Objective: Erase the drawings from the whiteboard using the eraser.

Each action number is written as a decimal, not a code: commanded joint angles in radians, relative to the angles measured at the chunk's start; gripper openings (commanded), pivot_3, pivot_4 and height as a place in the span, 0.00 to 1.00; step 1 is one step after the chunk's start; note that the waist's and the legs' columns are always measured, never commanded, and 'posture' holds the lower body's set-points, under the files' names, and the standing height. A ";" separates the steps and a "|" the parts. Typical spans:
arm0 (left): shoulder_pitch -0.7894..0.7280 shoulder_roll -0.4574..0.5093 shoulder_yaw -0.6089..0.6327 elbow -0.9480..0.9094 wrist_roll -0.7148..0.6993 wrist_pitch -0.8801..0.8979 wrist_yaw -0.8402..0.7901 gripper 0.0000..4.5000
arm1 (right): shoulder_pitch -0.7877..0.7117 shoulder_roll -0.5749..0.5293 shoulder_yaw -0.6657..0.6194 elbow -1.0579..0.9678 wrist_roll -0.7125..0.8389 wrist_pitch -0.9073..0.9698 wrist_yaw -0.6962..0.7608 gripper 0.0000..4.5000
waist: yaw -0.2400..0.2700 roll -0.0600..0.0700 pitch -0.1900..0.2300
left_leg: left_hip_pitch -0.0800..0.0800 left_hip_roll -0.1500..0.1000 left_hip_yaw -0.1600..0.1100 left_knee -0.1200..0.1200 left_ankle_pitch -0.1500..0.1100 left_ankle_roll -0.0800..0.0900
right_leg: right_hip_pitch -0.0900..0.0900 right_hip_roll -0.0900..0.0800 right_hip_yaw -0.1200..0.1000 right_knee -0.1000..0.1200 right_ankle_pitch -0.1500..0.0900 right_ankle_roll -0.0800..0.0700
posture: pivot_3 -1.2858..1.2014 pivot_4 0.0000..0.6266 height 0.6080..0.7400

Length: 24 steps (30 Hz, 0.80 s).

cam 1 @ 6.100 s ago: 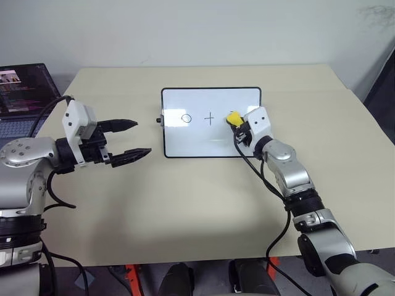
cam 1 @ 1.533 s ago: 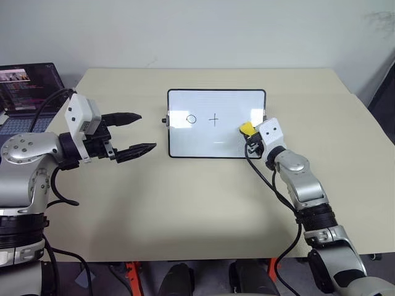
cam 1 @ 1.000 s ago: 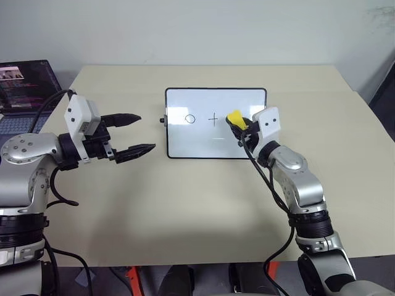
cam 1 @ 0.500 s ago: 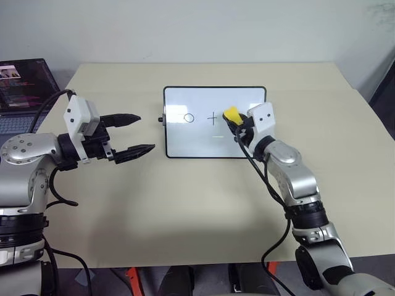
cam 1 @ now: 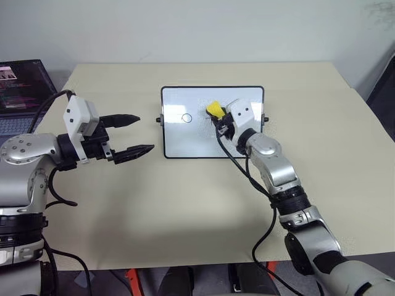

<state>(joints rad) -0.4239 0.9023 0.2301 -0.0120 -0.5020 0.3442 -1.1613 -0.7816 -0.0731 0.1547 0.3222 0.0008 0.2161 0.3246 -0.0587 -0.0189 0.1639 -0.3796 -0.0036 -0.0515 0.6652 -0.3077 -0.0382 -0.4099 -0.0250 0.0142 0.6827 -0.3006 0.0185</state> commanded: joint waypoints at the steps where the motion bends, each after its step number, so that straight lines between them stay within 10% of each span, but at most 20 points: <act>1: 0.001 0.026 0.034 -0.049 -0.009 0.005 0.011 1.00 | -0.051 0.018 0.023 0.043 -0.029 -0.077 -0.002 0.28 | -0.001 0.000 0.000 | 0.000 0.000 0.000 0.000 0.000 0.000 | 0.000 0.000 0.000 0.000 0.000 0.000 | 0.52 0.24 1.00; 24: 0.016 0.032 0.047 -0.094 -0.020 0.036 0.029 1.00 | -0.067 -0.005 0.044 0.197 -0.132 -0.096 -0.005 0.28 | -0.002 0.000 0.000 | 0.000 0.000 0.000 0.001 0.000 0.000 | 0.000 0.000 0.000 0.001 0.000 0.000 | 0.52 0.24 1.00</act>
<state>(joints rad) -0.3970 0.9160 0.2442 -0.0737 -0.5069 0.3843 -1.1397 -0.8597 -0.0650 0.2020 0.5487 -0.1185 0.1074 0.3260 -0.0605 -0.0191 0.1637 -0.3797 -0.0037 -0.0513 0.6660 -0.3075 -0.0386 -0.4103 -0.0252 0.0143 0.6840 -0.3005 0.0185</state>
